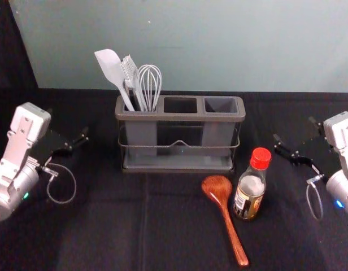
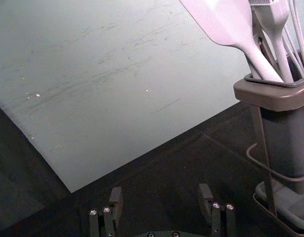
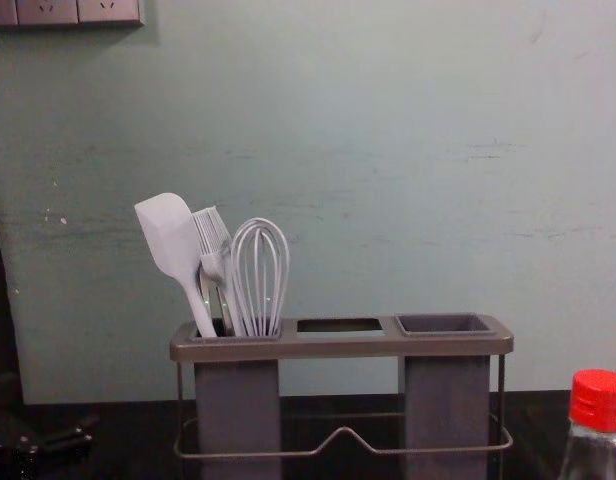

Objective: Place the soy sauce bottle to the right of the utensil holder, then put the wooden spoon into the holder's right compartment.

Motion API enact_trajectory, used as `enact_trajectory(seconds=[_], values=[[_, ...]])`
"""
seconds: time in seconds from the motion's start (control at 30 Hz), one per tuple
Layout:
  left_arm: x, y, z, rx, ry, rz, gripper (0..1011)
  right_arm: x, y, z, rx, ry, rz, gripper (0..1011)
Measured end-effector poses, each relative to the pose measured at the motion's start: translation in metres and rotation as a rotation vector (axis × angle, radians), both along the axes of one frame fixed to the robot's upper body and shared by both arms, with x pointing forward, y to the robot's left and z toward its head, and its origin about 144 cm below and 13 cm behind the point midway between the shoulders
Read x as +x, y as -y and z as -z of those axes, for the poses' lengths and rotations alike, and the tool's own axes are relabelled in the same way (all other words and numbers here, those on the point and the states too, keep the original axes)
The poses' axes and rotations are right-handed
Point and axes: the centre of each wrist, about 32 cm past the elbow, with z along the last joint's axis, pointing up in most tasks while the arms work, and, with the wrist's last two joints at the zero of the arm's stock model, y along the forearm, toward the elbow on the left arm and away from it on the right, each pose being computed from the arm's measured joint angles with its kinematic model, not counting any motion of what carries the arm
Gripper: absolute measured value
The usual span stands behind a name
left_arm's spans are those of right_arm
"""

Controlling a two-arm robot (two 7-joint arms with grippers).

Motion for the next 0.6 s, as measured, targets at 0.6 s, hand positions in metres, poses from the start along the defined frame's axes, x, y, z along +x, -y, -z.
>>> enact_trajectory(seconds=[0.6], values=[[0.0, 0.0, 0.0, 0.0, 0.0, 0.0, 1005, 0.0, 0.0, 0.0, 0.0, 0.0, 0.0, 1003]])
